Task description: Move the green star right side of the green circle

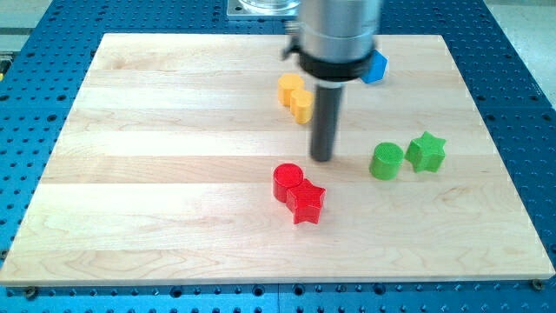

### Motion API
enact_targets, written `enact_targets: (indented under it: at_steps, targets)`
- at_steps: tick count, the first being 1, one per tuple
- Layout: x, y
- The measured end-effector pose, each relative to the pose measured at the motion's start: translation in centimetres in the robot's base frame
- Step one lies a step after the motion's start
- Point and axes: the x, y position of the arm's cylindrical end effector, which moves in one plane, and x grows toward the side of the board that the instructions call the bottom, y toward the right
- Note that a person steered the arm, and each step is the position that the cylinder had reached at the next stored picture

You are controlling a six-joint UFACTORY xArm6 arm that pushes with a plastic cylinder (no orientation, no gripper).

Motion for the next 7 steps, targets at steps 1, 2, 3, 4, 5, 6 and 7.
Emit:
enact_targets:
  at_steps: [1,2,3,4,5,6,7]
  targets:
    - [-1.9,5.0]
    - [-2.2,10.4]
    - [-2.3,13.6]
    - [-3.9,14.0]
    - [-2.3,13.3]
    - [-1.1,13.6]
    - [-1.1,13.6]
